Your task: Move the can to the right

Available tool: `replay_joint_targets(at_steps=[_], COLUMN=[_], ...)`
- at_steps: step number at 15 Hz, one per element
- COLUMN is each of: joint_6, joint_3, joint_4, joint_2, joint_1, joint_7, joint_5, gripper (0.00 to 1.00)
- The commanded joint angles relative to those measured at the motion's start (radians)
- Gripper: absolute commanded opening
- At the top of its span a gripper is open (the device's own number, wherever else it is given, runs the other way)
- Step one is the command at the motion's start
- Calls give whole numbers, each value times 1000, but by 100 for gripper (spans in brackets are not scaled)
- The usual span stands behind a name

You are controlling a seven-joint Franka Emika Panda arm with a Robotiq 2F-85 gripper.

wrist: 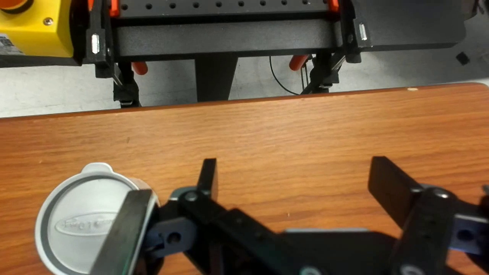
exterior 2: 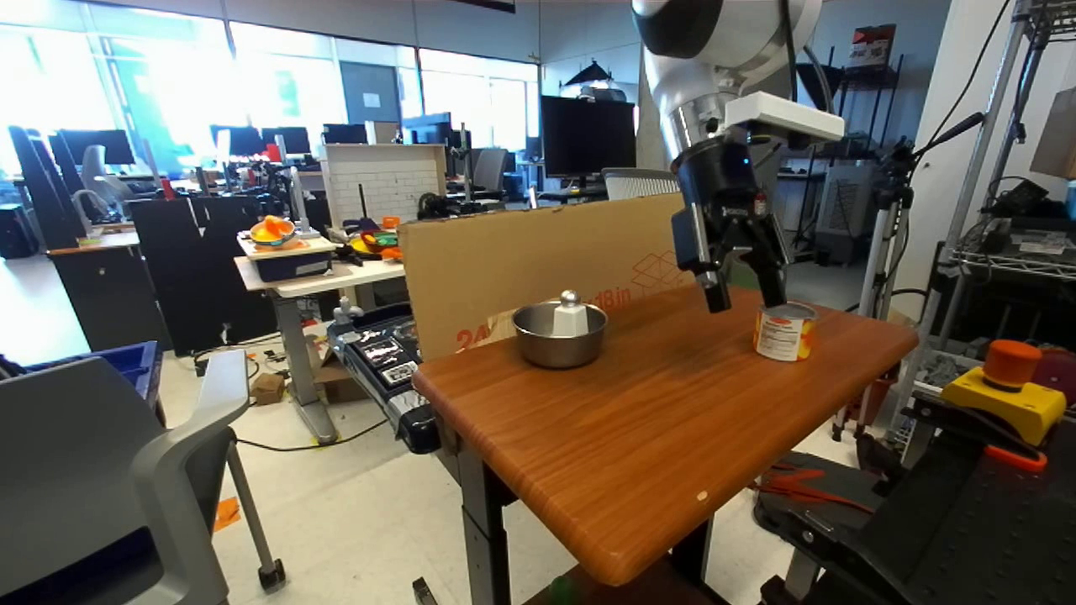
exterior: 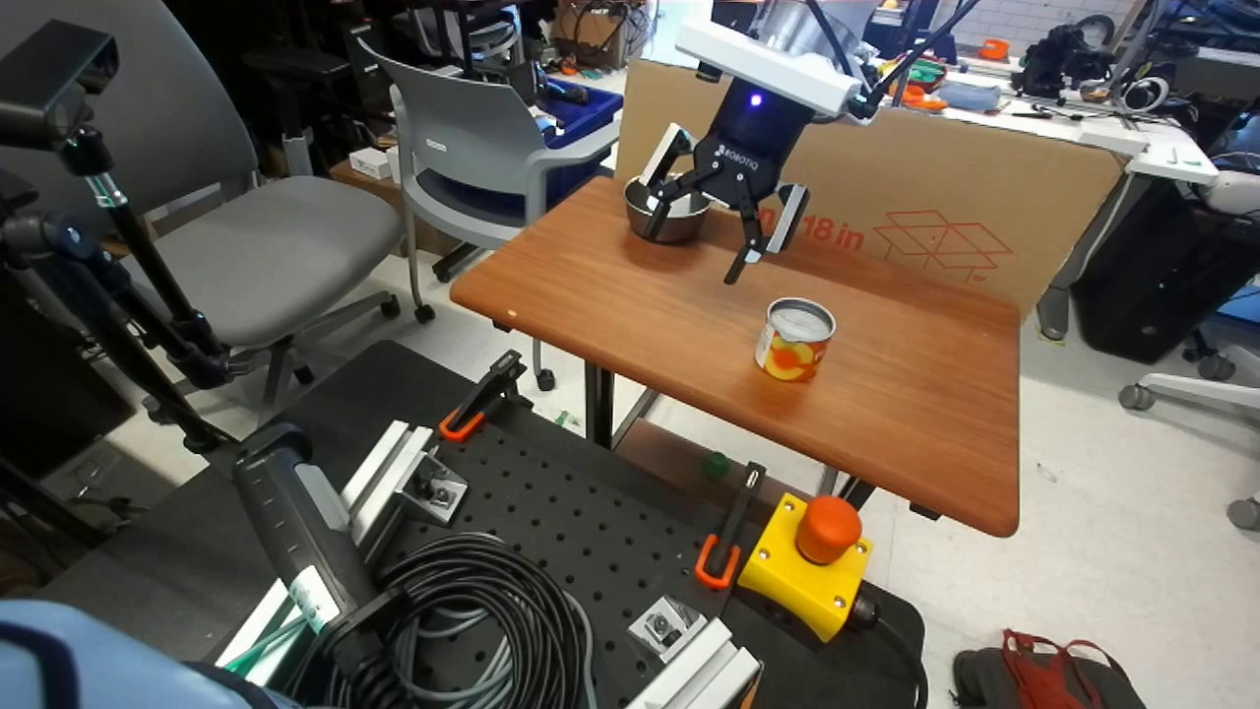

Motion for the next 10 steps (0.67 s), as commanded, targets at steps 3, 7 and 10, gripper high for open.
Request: replay_joint_targets(at_steps=[3, 7, 10], joint_6=[-117, -163, -135], joint_3=[17, 13, 5], joint_4=[123, 188, 209], joint_2=[104, 167, 186], joint_1=[-17, -19, -24], joint_7=[-16, -3, 11], joint_5=[13, 12, 11], gripper=[100, 100, 100])
